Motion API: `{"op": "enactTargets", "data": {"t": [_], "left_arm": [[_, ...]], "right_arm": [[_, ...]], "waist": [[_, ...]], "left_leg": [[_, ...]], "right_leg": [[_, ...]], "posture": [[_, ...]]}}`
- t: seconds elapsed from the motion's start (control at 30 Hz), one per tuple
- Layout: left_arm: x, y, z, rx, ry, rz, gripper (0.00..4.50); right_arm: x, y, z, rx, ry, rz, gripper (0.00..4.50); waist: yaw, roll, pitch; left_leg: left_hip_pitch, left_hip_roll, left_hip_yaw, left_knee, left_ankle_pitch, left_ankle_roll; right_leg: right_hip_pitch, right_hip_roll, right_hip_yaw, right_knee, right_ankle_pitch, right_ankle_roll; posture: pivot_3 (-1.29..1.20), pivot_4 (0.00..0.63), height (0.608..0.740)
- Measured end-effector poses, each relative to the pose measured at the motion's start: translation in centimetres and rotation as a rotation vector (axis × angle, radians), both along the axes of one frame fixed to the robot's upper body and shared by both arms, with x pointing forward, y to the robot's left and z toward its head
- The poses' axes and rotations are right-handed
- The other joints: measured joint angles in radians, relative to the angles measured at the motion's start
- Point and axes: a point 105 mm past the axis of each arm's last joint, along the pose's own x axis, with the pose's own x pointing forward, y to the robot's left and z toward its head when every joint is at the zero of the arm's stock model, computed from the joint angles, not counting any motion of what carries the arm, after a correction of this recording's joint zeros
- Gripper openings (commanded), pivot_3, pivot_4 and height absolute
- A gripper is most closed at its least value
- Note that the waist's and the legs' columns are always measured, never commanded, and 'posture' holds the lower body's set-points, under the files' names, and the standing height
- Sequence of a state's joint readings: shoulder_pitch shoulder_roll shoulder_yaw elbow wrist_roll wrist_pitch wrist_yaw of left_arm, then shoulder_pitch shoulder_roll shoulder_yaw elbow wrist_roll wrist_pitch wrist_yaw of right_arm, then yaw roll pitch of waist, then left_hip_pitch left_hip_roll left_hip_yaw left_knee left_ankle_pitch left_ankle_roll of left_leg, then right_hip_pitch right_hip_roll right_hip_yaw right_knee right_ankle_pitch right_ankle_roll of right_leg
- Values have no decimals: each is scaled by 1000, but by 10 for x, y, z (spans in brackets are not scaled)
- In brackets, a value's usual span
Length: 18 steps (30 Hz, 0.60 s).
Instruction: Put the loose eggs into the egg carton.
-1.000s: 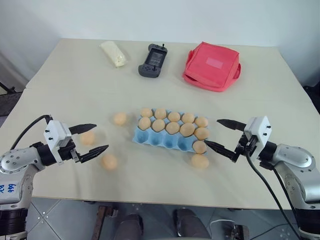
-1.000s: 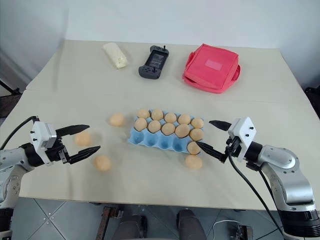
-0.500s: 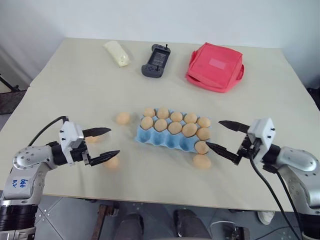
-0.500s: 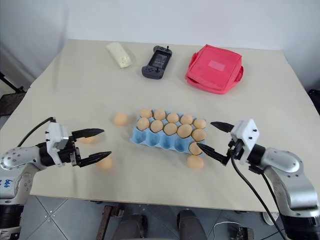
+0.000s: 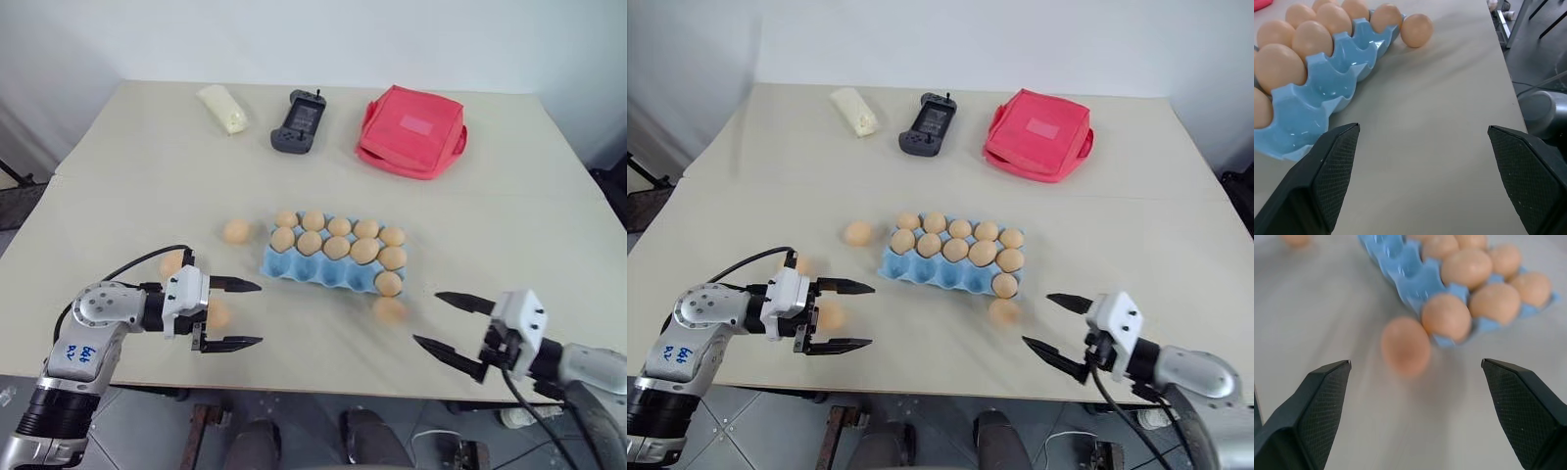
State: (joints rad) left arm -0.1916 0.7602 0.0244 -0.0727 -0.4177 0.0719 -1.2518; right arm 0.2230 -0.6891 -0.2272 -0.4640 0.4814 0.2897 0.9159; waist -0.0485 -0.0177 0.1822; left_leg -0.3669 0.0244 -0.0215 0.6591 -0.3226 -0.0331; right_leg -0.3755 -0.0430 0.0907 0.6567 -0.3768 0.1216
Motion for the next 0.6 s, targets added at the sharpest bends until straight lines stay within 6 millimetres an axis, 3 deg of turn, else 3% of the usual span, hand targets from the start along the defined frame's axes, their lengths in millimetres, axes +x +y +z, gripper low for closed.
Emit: {"op": "enactTargets", "data": {"t": [0.23, 0.43, 0.53, 0.6], "left_arm": [[-2, 9, -3, 1, 9, 49, 4468], [-6, 19, 1, 17, -1, 98, 4468], [-8, 19, 3, 17, -4, 108, 4500], [-10, 20, 2, 16, 2, 118, 4500]], "right_arm": [[12, 17, -34, 49, 109, -46, 4485], [24, 41, -41, 113, 105, -43, 4485], [31, 51, -42, 140, 91, -55, 3955], [34, 55, -42, 152, 87, -63, 3304]], "waist": [[1, -1, 0], [-4, -1, 0], [-6, -1, 0], [-7, -1, 0]], "left_leg": [[-2, 0, -7, -1, 0, -2], [-2, 1, -8, -4, 0, -3], [-2, 0, -8, -3, 0, -3], [-2, 0, -8, -4, 0, -3]], "right_leg": [[-1, -2, 0, 1, 1, -1], [-2, -1, -2, 0, 1, -1], [-2, -2, -2, 0, 1, -1], [-2, -2, -2, 0, 1, -1]], "posture": [[0, 150, 740], [0, 150, 740], [0, 150, 740], [0, 150, 740]]}}
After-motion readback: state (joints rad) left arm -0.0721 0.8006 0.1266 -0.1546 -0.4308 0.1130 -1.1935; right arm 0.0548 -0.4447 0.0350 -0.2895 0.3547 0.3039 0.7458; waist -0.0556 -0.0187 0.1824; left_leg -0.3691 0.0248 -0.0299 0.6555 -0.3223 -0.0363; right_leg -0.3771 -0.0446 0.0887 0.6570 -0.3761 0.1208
